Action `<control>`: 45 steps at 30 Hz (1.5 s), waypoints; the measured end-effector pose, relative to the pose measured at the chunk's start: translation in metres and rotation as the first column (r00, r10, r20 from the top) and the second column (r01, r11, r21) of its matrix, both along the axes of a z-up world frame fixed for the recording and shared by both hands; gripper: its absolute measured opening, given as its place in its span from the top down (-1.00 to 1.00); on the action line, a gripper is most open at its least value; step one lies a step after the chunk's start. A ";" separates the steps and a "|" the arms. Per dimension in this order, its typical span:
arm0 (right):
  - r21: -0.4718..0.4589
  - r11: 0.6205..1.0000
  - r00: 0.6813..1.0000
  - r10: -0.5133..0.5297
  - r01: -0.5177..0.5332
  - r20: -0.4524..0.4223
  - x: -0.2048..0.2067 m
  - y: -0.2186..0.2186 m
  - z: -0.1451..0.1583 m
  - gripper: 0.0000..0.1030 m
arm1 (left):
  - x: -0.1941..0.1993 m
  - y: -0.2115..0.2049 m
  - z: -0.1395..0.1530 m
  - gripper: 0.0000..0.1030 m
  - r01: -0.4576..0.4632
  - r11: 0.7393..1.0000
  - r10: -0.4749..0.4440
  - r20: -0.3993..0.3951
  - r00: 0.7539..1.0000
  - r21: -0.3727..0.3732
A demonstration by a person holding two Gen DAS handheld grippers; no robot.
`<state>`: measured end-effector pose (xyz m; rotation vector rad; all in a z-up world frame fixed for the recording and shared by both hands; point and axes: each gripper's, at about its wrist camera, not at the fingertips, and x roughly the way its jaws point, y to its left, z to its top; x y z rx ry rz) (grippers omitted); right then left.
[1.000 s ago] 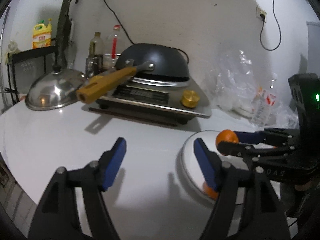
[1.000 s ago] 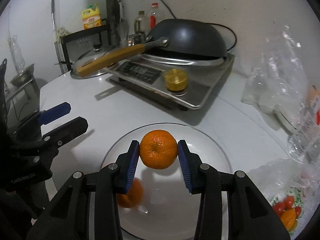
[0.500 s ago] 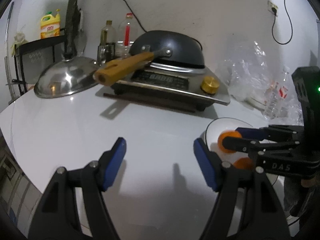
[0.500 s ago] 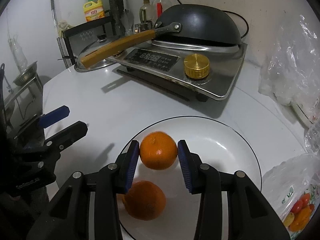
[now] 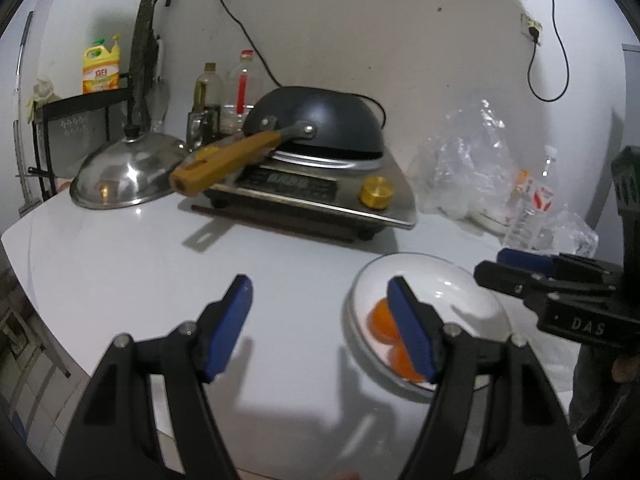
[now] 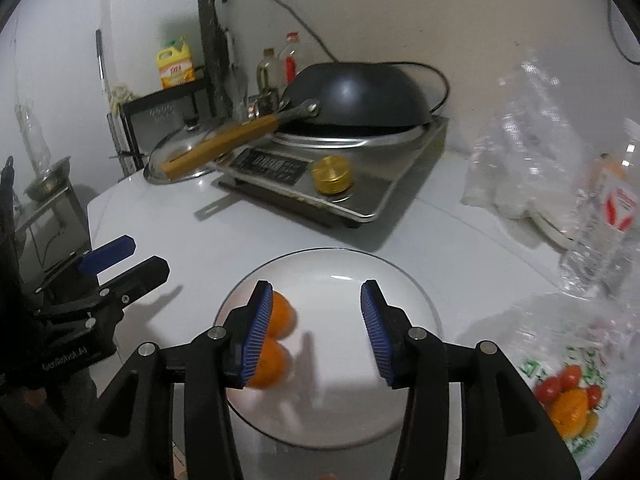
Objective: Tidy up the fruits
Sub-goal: 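Move both tools back to the fruits on the plastic bag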
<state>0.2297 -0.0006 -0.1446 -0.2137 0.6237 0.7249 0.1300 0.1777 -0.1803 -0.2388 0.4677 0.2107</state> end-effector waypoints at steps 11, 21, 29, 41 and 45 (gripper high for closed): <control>0.011 0.990 0.977 -0.141 0.141 0.159 -0.018 -0.082 0.022 -0.55 | -0.001 -0.074 0.022 -0.38 0.105 0.992 -0.107 0.035 0.994 0.069; -0.001 0.956 0.940 -0.287 0.292 0.184 -0.027 -0.161 0.024 -0.55 | 0.011 -0.137 0.029 -0.38 0.194 0.978 -0.197 0.040 0.980 0.078; -0.007 0.938 0.926 -0.340 0.346 0.163 -0.022 -0.202 0.013 -0.54 | 0.022 -0.174 0.029 -0.38 0.263 0.960 -0.266 0.023 0.964 0.096; -0.029 0.935 0.932 -0.348 0.352 0.100 -0.003 -0.217 -0.010 -0.30 | 0.041 -0.205 0.020 -0.38 0.348 0.932 -0.349 -0.012 0.937 0.102; -0.055 0.944 0.945 -0.322 0.325 0.060 0.006 -0.213 -0.022 -0.18 | 0.050 -0.212 0.014 -0.38 0.373 0.925 -0.372 -0.026 0.928 0.077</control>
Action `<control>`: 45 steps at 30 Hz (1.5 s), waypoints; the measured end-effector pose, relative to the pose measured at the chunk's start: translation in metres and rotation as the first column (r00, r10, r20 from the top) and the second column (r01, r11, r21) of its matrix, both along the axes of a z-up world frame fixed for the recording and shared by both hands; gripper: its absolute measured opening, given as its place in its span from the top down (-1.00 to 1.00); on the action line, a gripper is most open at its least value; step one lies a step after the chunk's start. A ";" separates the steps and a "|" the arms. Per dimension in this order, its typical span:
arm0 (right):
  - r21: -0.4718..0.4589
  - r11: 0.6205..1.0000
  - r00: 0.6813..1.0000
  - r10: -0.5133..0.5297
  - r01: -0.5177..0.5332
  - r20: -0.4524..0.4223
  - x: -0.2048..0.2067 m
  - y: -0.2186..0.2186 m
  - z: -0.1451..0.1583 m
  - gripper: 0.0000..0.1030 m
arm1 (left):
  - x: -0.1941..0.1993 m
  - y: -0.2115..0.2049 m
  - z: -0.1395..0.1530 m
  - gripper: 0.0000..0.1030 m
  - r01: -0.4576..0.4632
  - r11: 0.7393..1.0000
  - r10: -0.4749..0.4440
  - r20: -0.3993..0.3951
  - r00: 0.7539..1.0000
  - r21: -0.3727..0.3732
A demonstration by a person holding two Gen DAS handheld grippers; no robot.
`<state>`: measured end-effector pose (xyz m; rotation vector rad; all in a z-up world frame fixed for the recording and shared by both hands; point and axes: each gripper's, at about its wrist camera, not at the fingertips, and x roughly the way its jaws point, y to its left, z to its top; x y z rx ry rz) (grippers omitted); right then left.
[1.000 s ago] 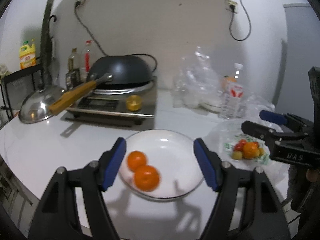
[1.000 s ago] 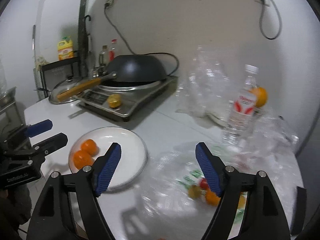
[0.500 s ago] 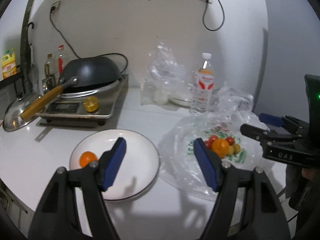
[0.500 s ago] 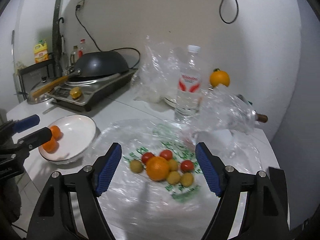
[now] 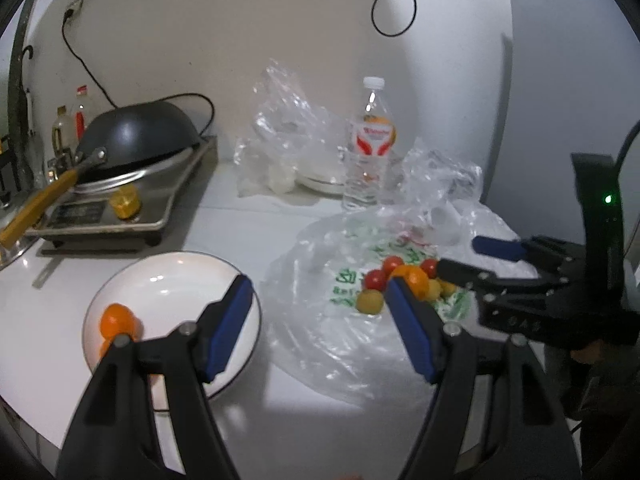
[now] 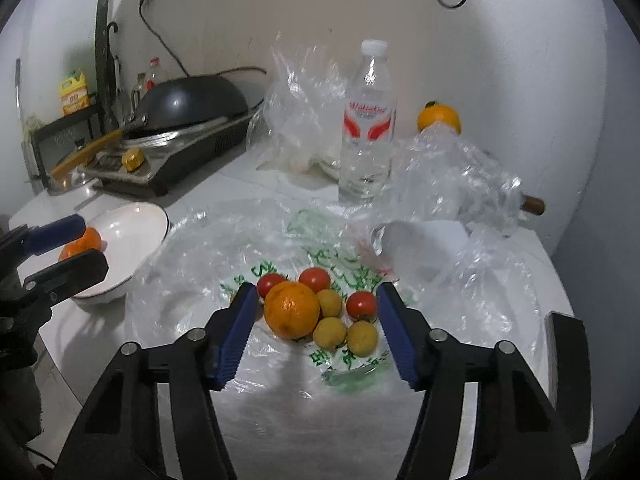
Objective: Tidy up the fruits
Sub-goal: 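Move both tools back to the fruits on the plastic bag, then grasp another orange with the right tool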
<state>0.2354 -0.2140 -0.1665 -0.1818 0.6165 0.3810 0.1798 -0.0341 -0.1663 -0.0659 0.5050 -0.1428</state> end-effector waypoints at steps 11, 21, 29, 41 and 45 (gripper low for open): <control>-0.022 0.996 0.990 0.081 -0.084 -0.113 0.029 0.016 -0.026 -0.11 | 0.015 -0.005 -0.011 -0.38 -0.013 1.000 0.012 -0.035 0.999 -0.028; -0.044 0.994 0.985 0.097 -0.104 -0.144 0.042 0.024 -0.039 0.12 | 0.020 -0.009 -0.013 -0.38 -0.022 1.000 0.022 -0.053 0.998 -0.002; -0.005 0.993 0.987 0.119 -0.120 -0.106 0.031 0.012 -0.027 0.14 | 0.025 -0.023 -0.009 -0.38 -0.010 0.999 0.013 -0.054 0.998 0.040; 0.062 0.995 0.995 0.085 -0.082 -0.045 0.022 -0.034 0.001 0.14 | 0.051 -0.061 -0.019 -0.38 0.041 0.991 -0.029 -0.095 0.995 0.124; 0.076 0.994 0.995 0.082 -0.078 -0.048 0.026 -0.044 -0.001 0.14 | 0.062 -0.070 -0.025 -0.37 0.057 0.988 -0.040 -0.122 0.992 0.144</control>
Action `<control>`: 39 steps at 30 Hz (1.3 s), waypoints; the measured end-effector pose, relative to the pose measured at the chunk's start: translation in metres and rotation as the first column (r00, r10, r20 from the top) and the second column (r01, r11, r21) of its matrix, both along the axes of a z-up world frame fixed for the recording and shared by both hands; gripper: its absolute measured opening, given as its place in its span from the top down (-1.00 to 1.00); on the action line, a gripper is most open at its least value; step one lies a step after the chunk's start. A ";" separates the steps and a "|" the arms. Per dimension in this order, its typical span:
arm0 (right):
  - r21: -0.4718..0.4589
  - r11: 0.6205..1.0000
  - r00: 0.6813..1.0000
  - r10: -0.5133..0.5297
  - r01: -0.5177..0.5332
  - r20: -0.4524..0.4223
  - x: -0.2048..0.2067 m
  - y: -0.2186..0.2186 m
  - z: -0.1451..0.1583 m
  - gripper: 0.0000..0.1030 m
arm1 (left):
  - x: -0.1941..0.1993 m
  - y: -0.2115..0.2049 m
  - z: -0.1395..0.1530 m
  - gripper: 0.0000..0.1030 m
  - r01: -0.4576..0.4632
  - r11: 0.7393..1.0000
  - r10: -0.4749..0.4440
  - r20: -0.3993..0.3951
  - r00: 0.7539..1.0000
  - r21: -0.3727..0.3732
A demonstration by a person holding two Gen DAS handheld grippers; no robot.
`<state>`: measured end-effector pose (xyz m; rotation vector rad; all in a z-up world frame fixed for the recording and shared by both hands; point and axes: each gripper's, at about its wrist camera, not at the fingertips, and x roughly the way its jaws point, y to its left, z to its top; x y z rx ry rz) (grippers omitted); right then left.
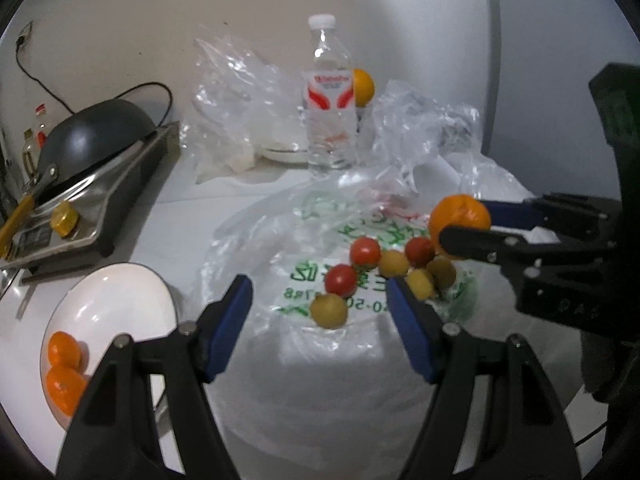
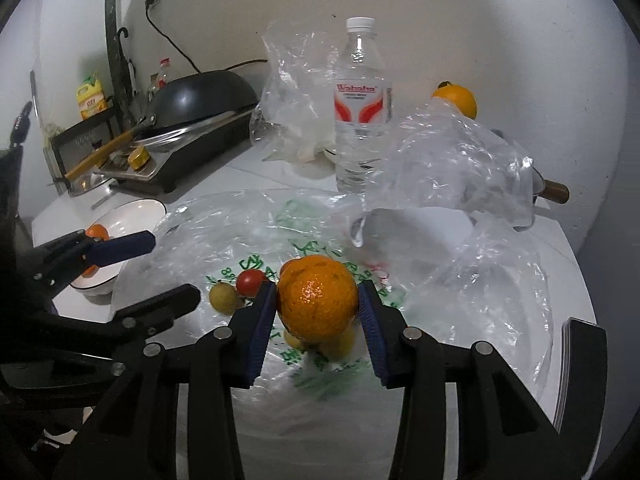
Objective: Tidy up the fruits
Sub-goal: 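Grasp another orange with the right tool, then grasp a small yellow fruit with the left tool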
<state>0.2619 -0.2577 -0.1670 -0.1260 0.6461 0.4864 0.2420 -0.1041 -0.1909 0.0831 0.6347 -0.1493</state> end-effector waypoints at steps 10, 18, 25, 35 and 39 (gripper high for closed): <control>0.043 0.999 1.000 -0.017 0.018 -0.015 0.013 -0.022 -0.005 0.14 | 0.031 -0.017 -0.024 -0.13 -0.004 1.000 0.008 -0.121 0.993 0.026; 0.059 0.998 1.000 -0.017 0.018 -0.023 0.018 -0.026 -0.009 0.14 | 0.039 -0.022 -0.035 0.37 -0.014 0.998 0.025 -0.170 0.985 0.065; 0.058 0.998 0.999 -0.030 0.031 -0.028 0.020 -0.028 -0.013 0.14 | 0.040 -0.026 -0.038 0.46 -0.002 0.997 0.015 -0.171 0.985 0.071; 0.064 0.996 0.999 -0.054 0.055 -0.008 0.011 -0.034 -0.005 0.14 | 0.030 -0.022 -0.023 0.46 0.031 1.000 -0.030 -0.156 0.987 0.002; 0.067 0.996 0.998 -0.056 0.055 0.005 0.004 -0.033 0.001 0.14 | 0.024 -0.020 -0.016 0.46 0.032 0.999 -0.036 -0.143 0.989 -0.031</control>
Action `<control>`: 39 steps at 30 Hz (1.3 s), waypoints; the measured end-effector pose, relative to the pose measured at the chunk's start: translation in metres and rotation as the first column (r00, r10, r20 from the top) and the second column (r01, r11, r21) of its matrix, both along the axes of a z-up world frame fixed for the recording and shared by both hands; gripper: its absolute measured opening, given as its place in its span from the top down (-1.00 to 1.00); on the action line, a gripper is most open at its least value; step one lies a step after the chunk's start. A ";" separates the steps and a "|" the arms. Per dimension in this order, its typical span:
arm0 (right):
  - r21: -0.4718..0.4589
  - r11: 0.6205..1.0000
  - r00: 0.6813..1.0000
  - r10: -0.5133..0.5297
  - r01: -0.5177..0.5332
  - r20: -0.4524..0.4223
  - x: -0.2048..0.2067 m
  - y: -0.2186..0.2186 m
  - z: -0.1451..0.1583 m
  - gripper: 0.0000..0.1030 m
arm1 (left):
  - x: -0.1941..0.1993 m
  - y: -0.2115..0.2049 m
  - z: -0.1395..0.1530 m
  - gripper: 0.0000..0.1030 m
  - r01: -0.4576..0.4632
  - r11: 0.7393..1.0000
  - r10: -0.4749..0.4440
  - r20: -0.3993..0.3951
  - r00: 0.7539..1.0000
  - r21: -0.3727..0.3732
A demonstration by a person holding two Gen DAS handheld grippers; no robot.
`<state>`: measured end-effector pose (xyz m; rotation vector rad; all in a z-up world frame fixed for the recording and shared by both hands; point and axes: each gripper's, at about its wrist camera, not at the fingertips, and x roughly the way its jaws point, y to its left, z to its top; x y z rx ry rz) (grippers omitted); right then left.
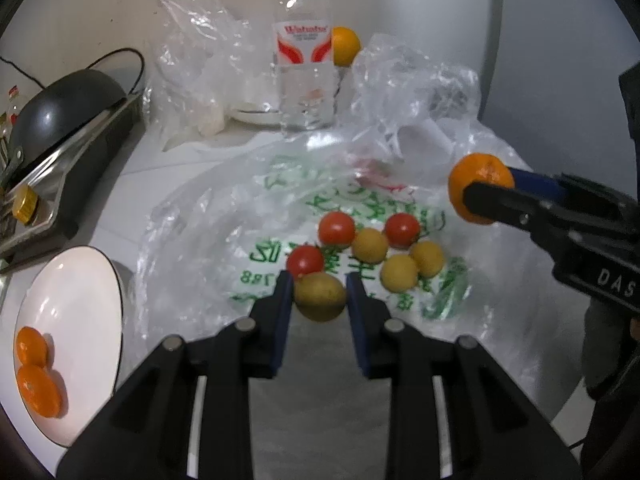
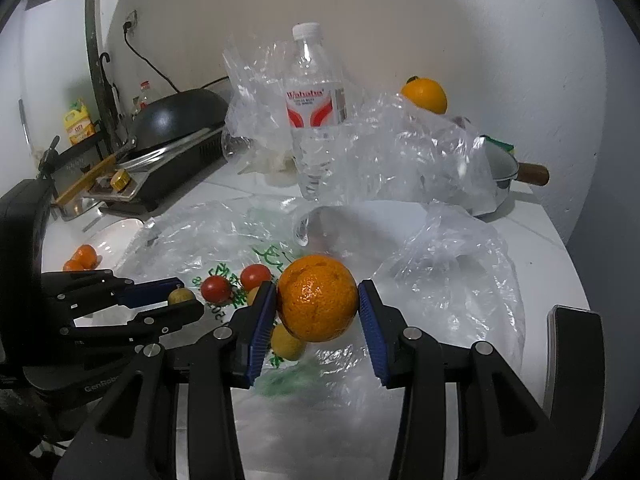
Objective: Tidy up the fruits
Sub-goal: 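Grasp a small yellow fruit with the left tool, then carry the yellow fruit to the plate and open the left tool while the right tool carries its orange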
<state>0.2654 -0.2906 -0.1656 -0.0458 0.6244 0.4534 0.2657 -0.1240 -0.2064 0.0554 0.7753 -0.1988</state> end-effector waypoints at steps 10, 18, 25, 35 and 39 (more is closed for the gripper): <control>-0.006 1.000 1.000 0.009 -0.009 0.022 -0.020 0.010 0.012 0.14 | -0.026 0.012 0.022 0.46 -0.006 0.999 0.009 0.070 0.997 -0.045; -0.011 1.000 0.999 0.028 -0.027 0.044 -0.033 0.029 0.022 0.14 | -0.045 0.033 0.037 0.46 -0.021 0.998 0.027 0.110 0.994 -0.052; -0.032 0.997 0.997 0.065 -0.064 0.038 -0.040 0.056 0.023 0.14 | -0.058 0.055 0.043 0.46 -0.033 0.999 0.038 0.131 0.991 -0.038; -0.048 0.994 0.994 0.096 -0.093 0.044 -0.038 0.093 0.029 0.14 | -0.063 0.097 0.045 0.46 -0.062 0.997 0.069 0.142 0.987 -0.052; -0.069 0.992 0.993 0.110 -0.107 0.042 -0.034 0.109 0.032 0.14 | -0.062 0.113 0.044 0.46 -0.067 0.996 0.075 0.143 0.987 -0.059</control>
